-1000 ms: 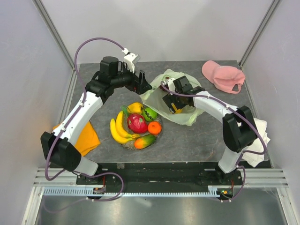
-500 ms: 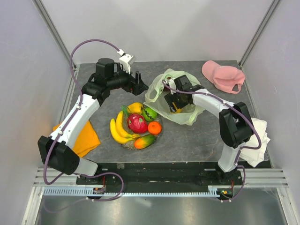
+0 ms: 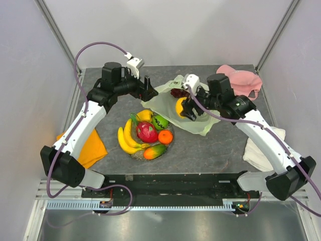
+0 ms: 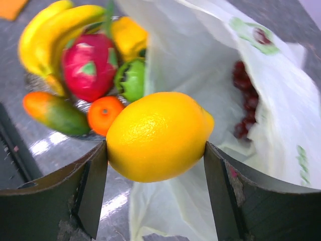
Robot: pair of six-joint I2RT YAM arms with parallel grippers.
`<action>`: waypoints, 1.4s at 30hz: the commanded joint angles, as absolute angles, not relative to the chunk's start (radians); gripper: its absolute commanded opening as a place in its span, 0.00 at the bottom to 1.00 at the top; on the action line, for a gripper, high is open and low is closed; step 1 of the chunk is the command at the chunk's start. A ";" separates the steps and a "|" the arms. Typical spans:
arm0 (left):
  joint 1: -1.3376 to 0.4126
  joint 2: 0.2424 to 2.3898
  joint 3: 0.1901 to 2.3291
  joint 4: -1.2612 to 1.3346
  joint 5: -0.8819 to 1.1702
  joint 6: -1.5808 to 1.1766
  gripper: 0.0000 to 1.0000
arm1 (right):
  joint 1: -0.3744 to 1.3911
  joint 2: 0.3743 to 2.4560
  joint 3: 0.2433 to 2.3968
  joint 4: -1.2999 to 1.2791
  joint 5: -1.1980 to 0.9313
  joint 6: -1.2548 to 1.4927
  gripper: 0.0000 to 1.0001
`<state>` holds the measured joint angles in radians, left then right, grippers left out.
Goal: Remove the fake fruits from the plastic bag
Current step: Take out the fake fruit from the plastic bag, then place the fake fruit on the plate.
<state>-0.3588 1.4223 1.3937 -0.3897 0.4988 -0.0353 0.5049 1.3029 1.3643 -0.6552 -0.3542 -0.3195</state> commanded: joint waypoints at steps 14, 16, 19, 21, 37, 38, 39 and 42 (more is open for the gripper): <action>-0.210 1.316 1.421 -0.362 0.480 -0.006 0.94 | 0.790 1.736 1.535 -0.594 -0.457 -0.456 0.47; -0.186 1.299 1.414 -0.364 0.480 -0.008 0.94 | 0.790 1.749 1.532 -0.597 -0.475 -0.478 0.47; -0.155 1.281 1.396 -0.364 0.488 -0.014 0.94 | 0.796 1.743 1.519 -0.620 -0.523 -0.543 0.48; -0.140 1.272 1.387 -0.362 0.491 -0.015 0.94 | 0.818 1.738 1.509 -0.667 -0.544 -0.599 0.50; -0.121 1.272 1.382 -0.357 0.515 -0.029 0.94 | 0.867 1.697 1.453 -0.736 -0.462 -0.738 0.49; -0.120 1.270 1.382 -0.357 0.514 -0.029 0.94 | 0.853 1.687 1.451 -0.736 -0.451 -0.739 0.49; -0.120 1.270 1.382 -0.359 0.515 -0.029 0.94 | 0.841 1.674 1.456 -0.736 -0.431 -0.739 0.49; -0.120 1.272 1.374 -0.350 0.518 -0.035 0.94 | 0.786 1.706 1.501 -0.712 -0.405 -0.664 0.49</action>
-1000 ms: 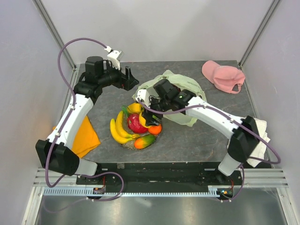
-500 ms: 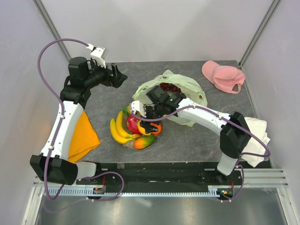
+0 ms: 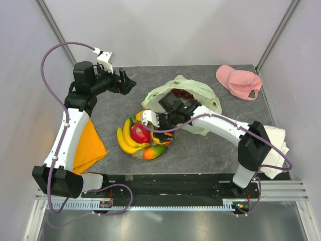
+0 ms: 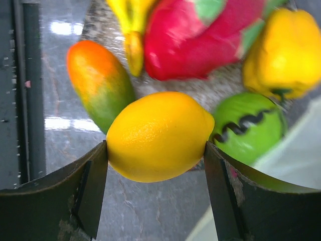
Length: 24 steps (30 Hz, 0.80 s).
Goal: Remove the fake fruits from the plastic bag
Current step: Place the fake fruit on the plate.
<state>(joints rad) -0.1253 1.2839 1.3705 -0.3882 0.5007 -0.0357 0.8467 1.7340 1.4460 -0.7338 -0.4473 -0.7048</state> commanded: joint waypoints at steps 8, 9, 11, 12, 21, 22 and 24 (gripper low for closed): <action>-0.120 1.284 1.373 -0.347 0.523 -0.035 0.94 | 0.762 1.850 1.624 -0.673 -0.422 -0.506 0.50; -0.120 1.284 1.374 -0.347 0.523 -0.032 0.94 | 0.764 1.859 1.635 -0.683 -0.425 -0.494 0.51; -0.120 1.281 1.376 -0.348 0.522 -0.028 0.94 | 0.772 1.876 1.646 -0.701 -0.437 -0.489 0.52; -0.120 1.281 1.374 -0.348 0.519 -0.026 0.94 | 0.773 1.878 1.646 -0.721 -0.443 -0.492 0.52; -0.120 1.308 1.393 -0.342 0.531 -0.037 0.94 | 0.749 1.865 1.675 -0.871 -0.581 -0.573 0.98; -0.120 1.319 1.397 -0.341 0.534 -0.040 0.94 | 0.739 1.862 1.692 -0.873 -0.589 -0.555 0.98; -0.120 1.330 1.408 -0.336 0.535 -0.044 0.94 | 0.701 1.855 1.747 -0.874 -0.575 -0.502 0.98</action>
